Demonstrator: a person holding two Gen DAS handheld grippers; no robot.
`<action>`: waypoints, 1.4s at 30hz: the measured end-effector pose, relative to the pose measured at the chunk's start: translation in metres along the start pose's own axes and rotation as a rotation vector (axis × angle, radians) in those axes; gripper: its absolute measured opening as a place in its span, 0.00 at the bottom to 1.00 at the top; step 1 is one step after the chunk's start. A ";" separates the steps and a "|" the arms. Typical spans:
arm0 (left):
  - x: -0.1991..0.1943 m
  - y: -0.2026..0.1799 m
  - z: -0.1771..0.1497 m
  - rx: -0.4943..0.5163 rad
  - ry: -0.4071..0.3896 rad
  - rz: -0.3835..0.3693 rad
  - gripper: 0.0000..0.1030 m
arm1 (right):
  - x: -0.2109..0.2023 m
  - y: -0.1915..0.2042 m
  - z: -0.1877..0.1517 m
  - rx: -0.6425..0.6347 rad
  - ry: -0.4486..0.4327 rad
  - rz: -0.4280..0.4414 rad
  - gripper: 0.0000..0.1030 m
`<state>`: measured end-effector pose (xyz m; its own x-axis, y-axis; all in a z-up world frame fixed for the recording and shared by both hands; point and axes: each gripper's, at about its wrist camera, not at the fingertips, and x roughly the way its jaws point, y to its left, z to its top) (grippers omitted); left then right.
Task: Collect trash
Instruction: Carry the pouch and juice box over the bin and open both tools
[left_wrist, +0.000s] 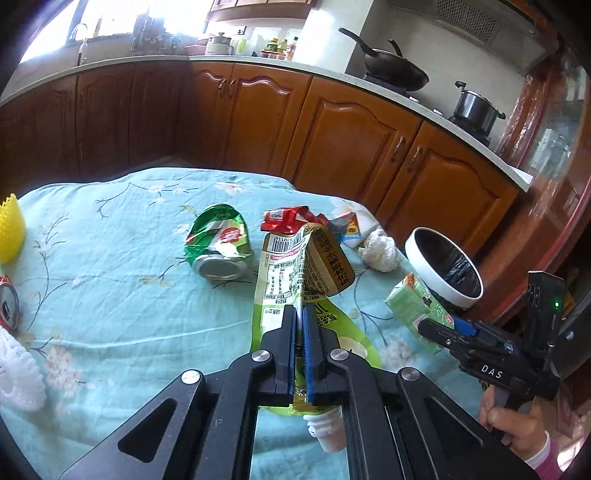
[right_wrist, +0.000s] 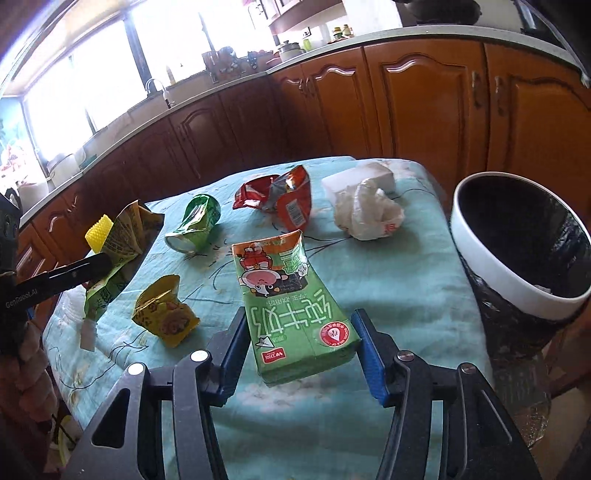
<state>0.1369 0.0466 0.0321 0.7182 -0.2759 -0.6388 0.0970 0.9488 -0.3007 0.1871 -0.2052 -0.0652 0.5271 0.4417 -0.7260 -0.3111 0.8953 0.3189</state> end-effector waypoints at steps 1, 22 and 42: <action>0.002 -0.003 0.000 0.008 0.005 -0.010 0.02 | -0.003 -0.004 -0.001 0.008 -0.005 -0.009 0.54; 0.094 -0.098 0.012 0.162 0.135 -0.156 0.02 | -0.064 -0.093 -0.006 0.162 -0.090 -0.142 0.54; 0.161 -0.164 0.039 0.235 0.163 -0.208 0.02 | -0.072 -0.152 0.020 0.212 -0.110 -0.231 0.54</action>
<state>0.2637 -0.1479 0.0058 0.5489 -0.4698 -0.6914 0.3988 0.8741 -0.2773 0.2121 -0.3717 -0.0489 0.6505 0.2191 -0.7272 -0.0081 0.9594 0.2818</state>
